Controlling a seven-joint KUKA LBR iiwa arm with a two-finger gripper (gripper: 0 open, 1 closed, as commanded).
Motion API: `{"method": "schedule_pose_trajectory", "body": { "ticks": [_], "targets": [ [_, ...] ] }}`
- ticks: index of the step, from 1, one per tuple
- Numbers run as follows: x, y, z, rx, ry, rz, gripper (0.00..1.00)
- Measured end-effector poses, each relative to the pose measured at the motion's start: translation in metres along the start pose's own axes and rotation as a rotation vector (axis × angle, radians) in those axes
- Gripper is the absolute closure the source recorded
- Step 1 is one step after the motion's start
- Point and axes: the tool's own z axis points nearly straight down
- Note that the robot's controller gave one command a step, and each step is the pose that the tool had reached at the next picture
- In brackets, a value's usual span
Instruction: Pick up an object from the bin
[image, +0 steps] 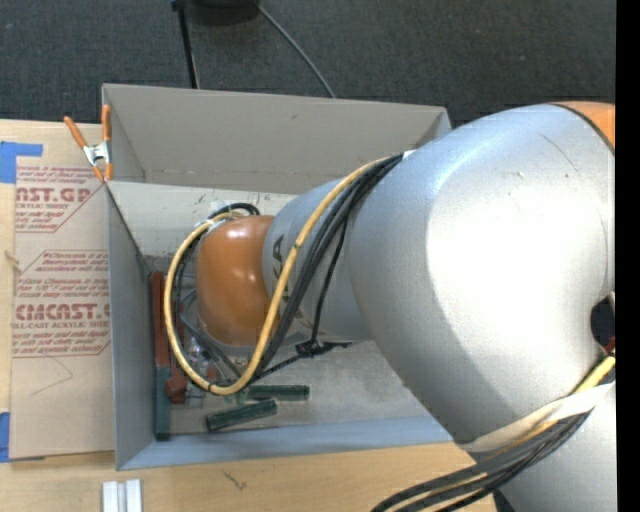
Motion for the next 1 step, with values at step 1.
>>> {"method": "schedule_pose_trajectory", "body": {
  "ticks": [1],
  "targets": [
    [0.0000,-0.0001,0.0000,0.000,0.000,0.000,1.00]
  ]
}}
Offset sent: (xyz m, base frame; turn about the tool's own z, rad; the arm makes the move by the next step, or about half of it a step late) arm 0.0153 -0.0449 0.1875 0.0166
